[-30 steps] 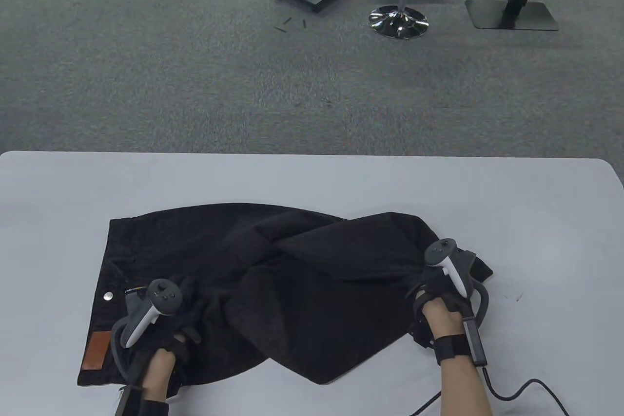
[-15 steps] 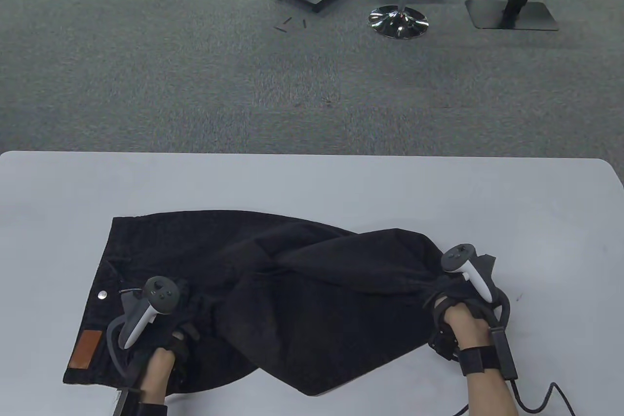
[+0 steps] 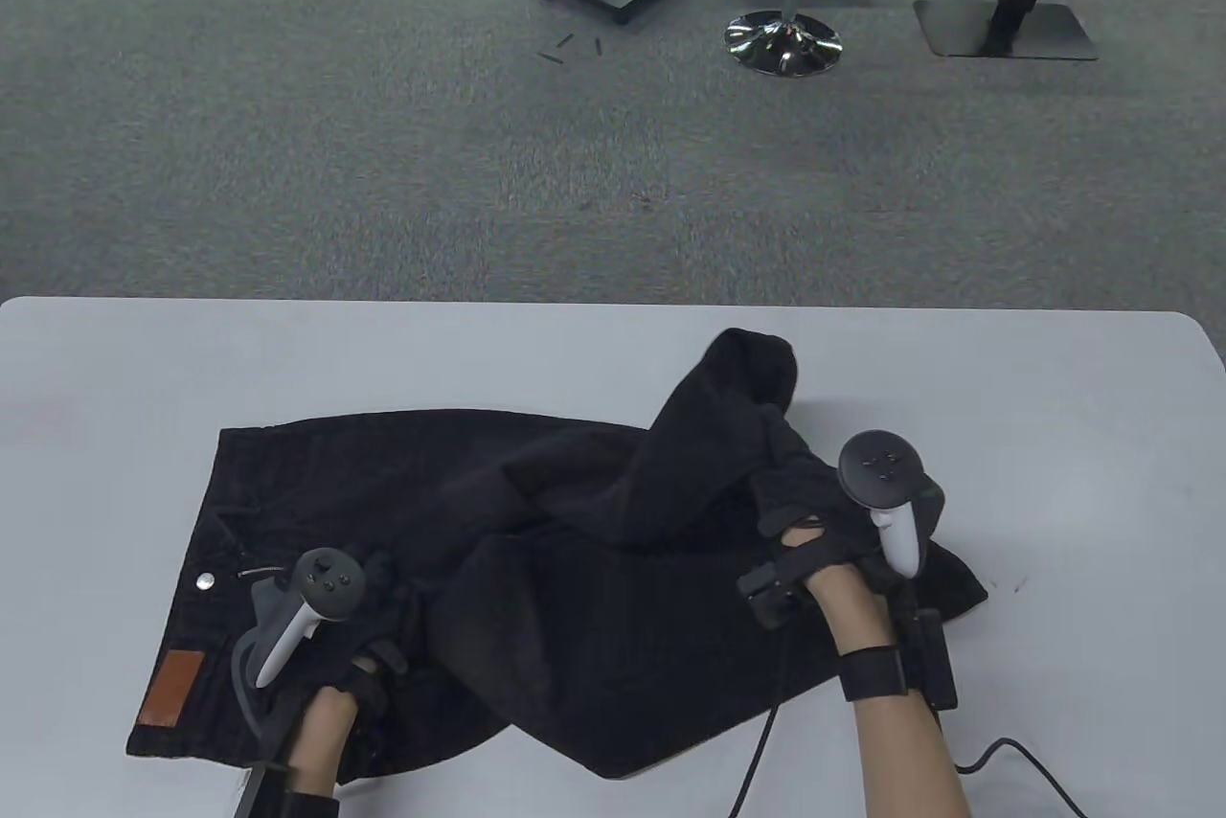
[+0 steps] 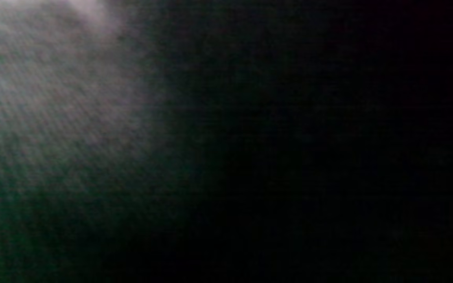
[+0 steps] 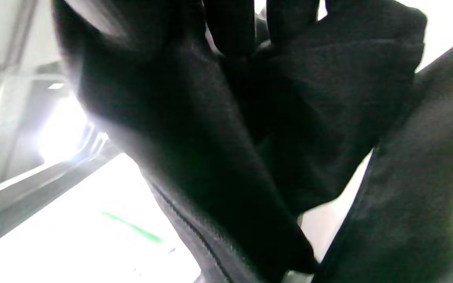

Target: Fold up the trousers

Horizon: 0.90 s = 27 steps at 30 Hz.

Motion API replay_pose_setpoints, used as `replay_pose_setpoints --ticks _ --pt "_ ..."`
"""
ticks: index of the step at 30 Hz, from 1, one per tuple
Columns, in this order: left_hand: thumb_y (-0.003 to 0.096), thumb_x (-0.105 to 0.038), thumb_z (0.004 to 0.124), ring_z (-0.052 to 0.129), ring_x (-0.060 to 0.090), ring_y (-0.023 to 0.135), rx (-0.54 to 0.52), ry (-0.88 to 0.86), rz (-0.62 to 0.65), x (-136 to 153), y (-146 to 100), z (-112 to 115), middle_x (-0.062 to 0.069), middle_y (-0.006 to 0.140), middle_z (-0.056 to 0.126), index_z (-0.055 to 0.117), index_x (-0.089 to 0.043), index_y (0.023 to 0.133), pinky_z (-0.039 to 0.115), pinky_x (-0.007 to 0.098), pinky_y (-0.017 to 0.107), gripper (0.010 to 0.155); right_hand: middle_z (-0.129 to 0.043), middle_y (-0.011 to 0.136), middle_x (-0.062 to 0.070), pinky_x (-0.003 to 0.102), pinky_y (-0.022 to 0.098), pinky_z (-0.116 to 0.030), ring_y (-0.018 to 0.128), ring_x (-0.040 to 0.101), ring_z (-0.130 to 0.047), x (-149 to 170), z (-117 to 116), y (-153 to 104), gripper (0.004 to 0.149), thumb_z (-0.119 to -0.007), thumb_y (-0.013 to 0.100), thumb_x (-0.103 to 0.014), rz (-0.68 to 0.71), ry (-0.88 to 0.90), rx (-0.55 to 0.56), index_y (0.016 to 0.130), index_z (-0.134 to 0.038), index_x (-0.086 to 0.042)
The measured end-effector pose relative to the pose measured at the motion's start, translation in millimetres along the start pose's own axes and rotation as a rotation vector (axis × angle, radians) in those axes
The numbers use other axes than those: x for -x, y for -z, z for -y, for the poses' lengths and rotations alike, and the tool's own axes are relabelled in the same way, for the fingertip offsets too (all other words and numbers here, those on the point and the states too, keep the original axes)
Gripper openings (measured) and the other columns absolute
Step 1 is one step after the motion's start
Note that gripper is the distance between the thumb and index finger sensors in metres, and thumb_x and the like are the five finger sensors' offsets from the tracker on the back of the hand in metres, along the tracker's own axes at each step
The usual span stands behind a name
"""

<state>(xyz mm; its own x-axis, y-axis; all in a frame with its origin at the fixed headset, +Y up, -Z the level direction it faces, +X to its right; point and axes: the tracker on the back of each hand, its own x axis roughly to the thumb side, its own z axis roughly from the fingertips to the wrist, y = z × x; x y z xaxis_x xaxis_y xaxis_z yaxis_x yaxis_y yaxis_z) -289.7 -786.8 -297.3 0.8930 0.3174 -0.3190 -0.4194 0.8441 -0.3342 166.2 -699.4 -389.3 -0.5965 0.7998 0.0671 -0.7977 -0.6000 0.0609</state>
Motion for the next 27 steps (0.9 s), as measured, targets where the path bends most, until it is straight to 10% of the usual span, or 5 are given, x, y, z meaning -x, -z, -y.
replay_pose_setpoints --ticks 6,9,18,27 --pt "0.0556 -0.064 0.057 0.021 0.026 0.12 0.001 -0.003 0.002 0.3 -0.2 0.1 -0.016 0.123 0.032 0.045 -0.039 0.116 0.03 0.062 0.083 0.066 -0.036 0.116 0.002 0.066 0.075 -0.034 0.108 0.04 -0.034 -5.3 -69.0 -7.4 0.062 -0.073 0.05 -0.049 0.067 -0.402 -0.237 0.103 -0.042 -0.044" --pt "0.0554 -0.064 0.058 0.021 0.025 0.12 0.0 -0.005 0.002 0.6 -0.4 0.3 -0.016 0.123 0.032 0.045 -0.039 0.116 0.03 0.061 0.083 0.066 -0.015 0.115 0.003 0.065 0.075 -0.03 0.108 0.038 -0.022 7.5 -87.1 -4.8 0.081 -0.067 0.05 -0.054 -0.033 -0.497 -0.256 0.102 -0.01 -0.029" --pt "0.0557 -0.064 0.058 0.019 0.025 0.12 0.017 -0.017 0.0 2.1 0.9 -0.1 -0.017 0.123 0.03 0.046 -0.039 0.116 0.029 0.061 0.083 0.066 -0.009 0.114 0.003 0.067 0.074 -0.023 0.106 0.045 -0.014 76.1 -56.6 11.4 0.09 -0.062 0.045 -0.069 -0.48 -0.507 -0.227 0.099 -0.002 -0.03" --pt "0.0551 -0.065 0.059 0.02 0.024 0.12 0.013 -0.045 0.008 5.6 0.4 -0.5 -0.017 0.123 0.031 0.048 -0.039 0.116 0.029 0.06 0.083 0.066 -0.009 0.114 0.0 0.062 0.076 -0.018 0.106 0.038 -0.007 96.7 -30.1 2.2 0.088 -0.061 0.043 -0.071 -0.58 -0.492 -0.256 0.101 -0.007 -0.032"
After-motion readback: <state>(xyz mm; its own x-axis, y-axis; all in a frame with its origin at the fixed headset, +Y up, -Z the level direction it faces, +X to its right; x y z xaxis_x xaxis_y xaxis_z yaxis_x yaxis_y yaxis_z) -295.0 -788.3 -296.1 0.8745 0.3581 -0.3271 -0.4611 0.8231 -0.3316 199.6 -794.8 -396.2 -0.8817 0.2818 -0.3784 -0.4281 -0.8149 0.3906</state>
